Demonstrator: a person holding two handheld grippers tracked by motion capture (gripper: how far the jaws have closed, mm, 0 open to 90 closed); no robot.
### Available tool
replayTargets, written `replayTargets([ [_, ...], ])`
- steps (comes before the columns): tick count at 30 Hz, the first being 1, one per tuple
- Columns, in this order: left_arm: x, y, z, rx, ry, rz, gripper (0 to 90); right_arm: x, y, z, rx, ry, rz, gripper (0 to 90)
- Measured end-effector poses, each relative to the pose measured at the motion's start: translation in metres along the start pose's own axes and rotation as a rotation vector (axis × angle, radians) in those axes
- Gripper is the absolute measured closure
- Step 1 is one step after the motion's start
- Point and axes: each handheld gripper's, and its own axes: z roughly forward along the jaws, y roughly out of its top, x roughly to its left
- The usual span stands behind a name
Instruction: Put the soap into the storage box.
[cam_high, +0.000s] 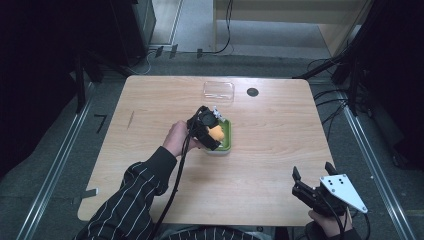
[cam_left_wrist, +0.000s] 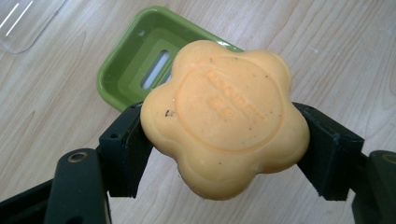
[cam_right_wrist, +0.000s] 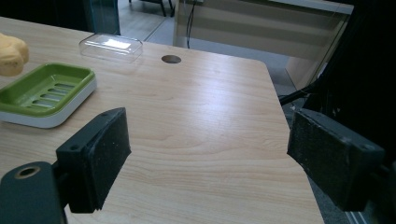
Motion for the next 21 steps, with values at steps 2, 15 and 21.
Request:
replayTargets([
  [2,0.001,0.002,0.001,-0.001,-0.001,-0.004,26.7,0.0,0.0,0.0,0.0,0.0,0.001,13.7],
  [15,0.012,0.011,0.015,-0.006,0.0,-0.017,26.8,0.0,0.0,0.0,0.001,0.001,0.002,13.7],
  [21,0.019,0.012,0.025,0.009,-0.005,-0.028,26.7,0.0,0.0,0.0,0.0,0.001,0.004,13.7],
])
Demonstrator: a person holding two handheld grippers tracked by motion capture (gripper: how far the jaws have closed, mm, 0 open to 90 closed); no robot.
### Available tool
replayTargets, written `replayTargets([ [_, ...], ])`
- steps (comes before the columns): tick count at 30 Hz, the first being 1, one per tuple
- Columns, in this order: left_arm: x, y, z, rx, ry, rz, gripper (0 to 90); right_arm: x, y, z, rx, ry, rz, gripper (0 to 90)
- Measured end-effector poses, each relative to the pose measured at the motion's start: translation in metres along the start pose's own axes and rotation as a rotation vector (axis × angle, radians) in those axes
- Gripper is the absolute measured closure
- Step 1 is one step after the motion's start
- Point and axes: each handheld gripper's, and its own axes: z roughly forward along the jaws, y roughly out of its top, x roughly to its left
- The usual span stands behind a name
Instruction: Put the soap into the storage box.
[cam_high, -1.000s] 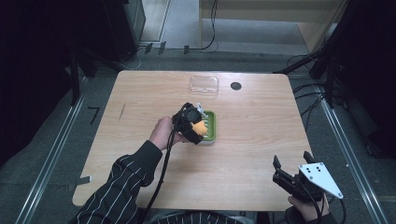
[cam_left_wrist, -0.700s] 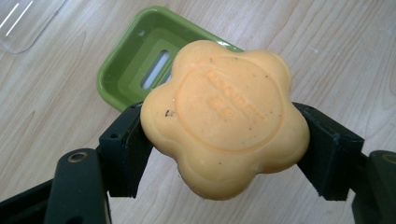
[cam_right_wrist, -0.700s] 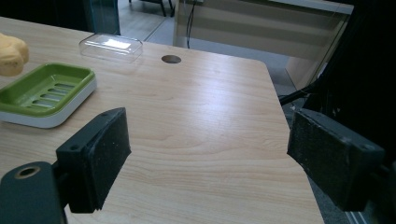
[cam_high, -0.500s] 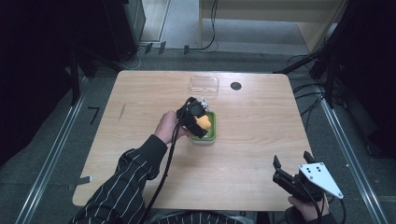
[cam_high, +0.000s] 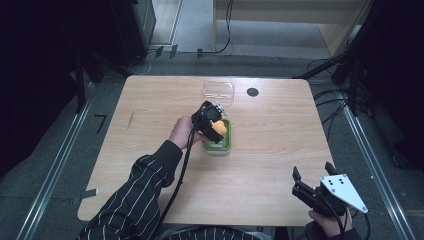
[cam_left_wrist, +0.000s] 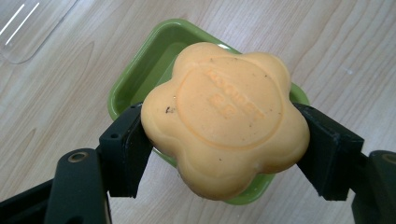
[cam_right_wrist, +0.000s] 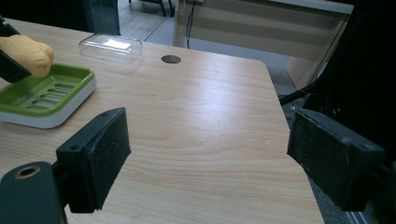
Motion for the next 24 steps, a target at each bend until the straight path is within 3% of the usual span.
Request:
replayTargets([
  [24,0.014,0.002,0.035,0.03,-0.004,-0.071,26.8,0.0,0.0,0.0,0.001,0.001,0.002,13.7],
])
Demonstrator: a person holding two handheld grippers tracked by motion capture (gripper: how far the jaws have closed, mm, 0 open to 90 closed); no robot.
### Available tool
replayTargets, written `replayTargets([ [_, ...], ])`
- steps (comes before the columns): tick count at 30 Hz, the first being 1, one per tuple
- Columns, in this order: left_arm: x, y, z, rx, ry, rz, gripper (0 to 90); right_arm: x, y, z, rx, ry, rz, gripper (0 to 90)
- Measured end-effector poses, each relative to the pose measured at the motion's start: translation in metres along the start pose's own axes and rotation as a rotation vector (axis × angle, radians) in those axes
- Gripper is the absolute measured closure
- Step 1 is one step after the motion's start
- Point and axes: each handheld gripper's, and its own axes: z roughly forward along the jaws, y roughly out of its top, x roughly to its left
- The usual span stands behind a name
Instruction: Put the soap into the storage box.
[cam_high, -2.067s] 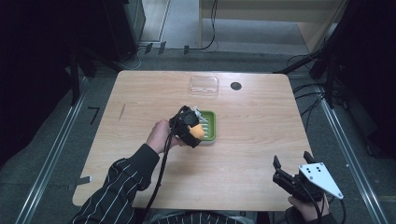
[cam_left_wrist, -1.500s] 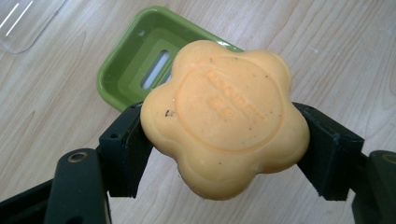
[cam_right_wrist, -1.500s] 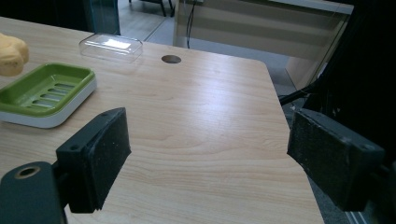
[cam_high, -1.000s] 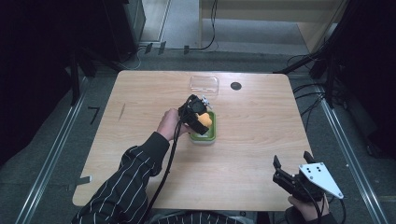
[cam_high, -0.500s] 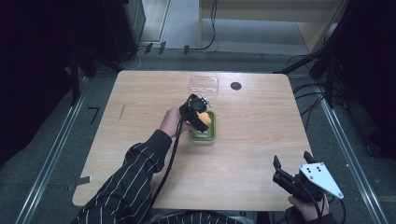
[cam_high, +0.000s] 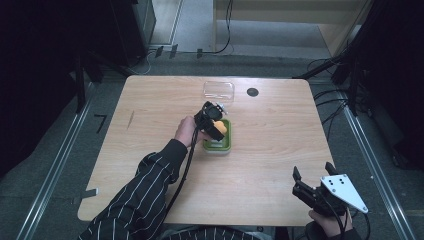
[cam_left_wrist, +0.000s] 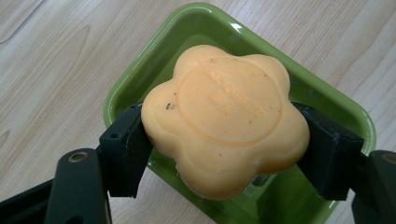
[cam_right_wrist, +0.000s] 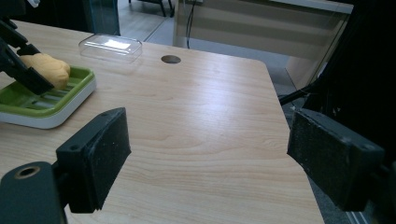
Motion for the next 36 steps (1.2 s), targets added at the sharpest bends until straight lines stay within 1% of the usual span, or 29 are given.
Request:
replayTargets([
  [2,-0.001,0.0,0.003,-0.006,-0.001,-0.012,26.8,0.0,0.0,0.0,0.0,0.0,-0.001,13.7],
  [6,-0.002,0.0,0.004,-0.006,0.011,-0.01,26.8,0.0,0.0,0.0,0.0,0.0,0.0,13.7],
  [7,-0.001,0.0,0.004,-0.01,0.01,-0.017,26.8,0.0,0.0,0.0,0.0,0.0,0.0,13.7],
  [9,-0.002,-0.001,0.005,-0.012,0.01,-0.017,26.8,0.0,0.0,0.0,-0.001,-0.001,0.001,13.7],
  [11,-0.003,-0.001,0.007,-0.012,0.024,-0.007,26.8,0.0,0.0,0.0,0.0,-0.001,0.001,13.7],
  [12,-0.005,0.0,0.009,-0.007,0.018,-0.013,26.8,0.0,0.0,0.0,-0.001,-0.001,0.002,13.7],
  [15,-0.006,0.0,0.012,0.0,0.017,-0.008,26.8,0.0,0.0,0.0,-0.001,-0.001,0.001,13.7],
  [19,-0.007,-0.001,0.016,0.01,0.024,-0.005,26.7,0.0,0.0,0.0,-0.001,-0.001,0.001,13.7],
  [20,-0.008,-0.001,0.016,0.017,0.031,-0.01,26.7,0.0,0.0,0.0,-0.001,-0.001,0.001,13.7],
  [22,-0.008,-0.001,0.016,0.012,0.03,-0.014,26.7,0.0,0.0,0.0,-0.001,-0.001,0.001,13.7],
  [25,-0.008,-0.001,0.017,0.017,0.035,-0.013,26.6,0.0,0.0,0.0,-0.001,-0.001,0.001,13.7],
  [29,-0.01,-0.001,0.017,0.035,0.04,-0.004,26.5,0.0,0.0,0.0,-0.002,-0.001,0.0,13.7],
  [36,-0.012,0.0,0.017,0.056,0.073,0.006,25.9,0.0,0.0,0.0,-0.002,-0.001,-0.001,13.7],
])
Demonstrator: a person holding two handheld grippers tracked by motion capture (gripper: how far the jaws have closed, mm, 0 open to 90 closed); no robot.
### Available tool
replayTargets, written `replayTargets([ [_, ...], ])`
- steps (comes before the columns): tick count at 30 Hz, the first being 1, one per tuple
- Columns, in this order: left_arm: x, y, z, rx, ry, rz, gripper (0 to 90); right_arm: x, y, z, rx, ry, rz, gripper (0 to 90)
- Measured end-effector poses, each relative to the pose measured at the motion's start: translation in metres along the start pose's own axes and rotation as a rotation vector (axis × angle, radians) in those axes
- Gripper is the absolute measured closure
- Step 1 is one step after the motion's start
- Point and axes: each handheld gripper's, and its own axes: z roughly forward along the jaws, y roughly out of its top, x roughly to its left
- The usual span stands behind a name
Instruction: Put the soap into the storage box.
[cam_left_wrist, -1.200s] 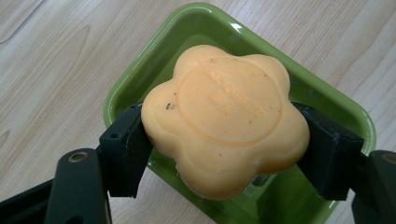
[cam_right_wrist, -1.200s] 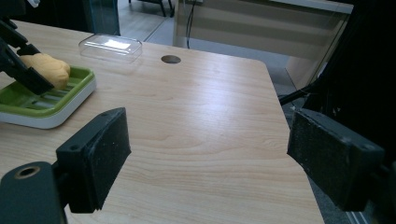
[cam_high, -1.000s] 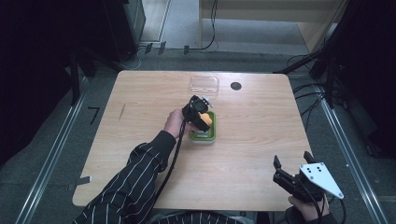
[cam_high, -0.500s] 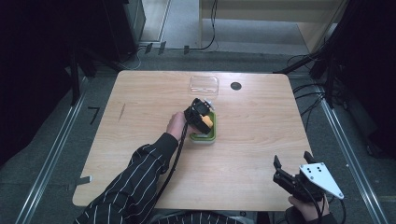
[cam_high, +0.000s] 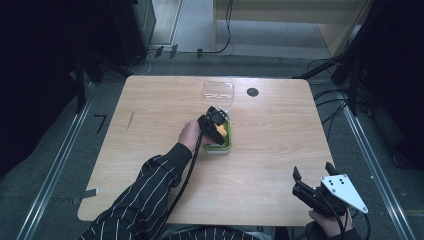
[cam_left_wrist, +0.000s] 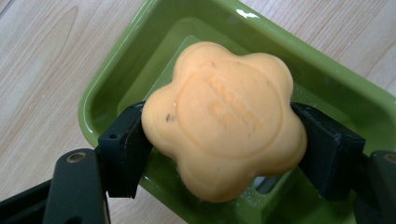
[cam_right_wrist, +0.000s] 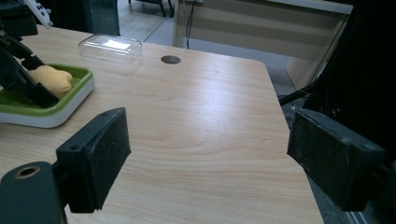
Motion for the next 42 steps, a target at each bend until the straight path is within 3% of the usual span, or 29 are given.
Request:
replayTargets([
  [3,0.0,0.0,0.0,0.0,0.017,0.005,23.8,0.0,0.0,0.0,0.0,0.0,-0.001,13.7],
  [11,0.001,-0.001,-0.003,-0.007,0.005,0.007,16.1,0.0,0.0,0.0,0.0,0.0,-0.001,13.7],
  [27,0.001,-0.003,-0.02,0.04,0.003,0.034,5.6,0.0,0.0,0.0,0.0,-0.001,-0.001,13.7],
  [32,0.003,-0.008,-0.03,0.063,-0.006,0.029,0.6,0.0,0.0,0.0,-0.001,-0.001,0.0,13.7],
  [42,0.006,-0.024,-0.044,0.095,-0.004,0.028,0.0,0.0,0.0,0.0,-0.001,-0.002,0.0,13.7],
])
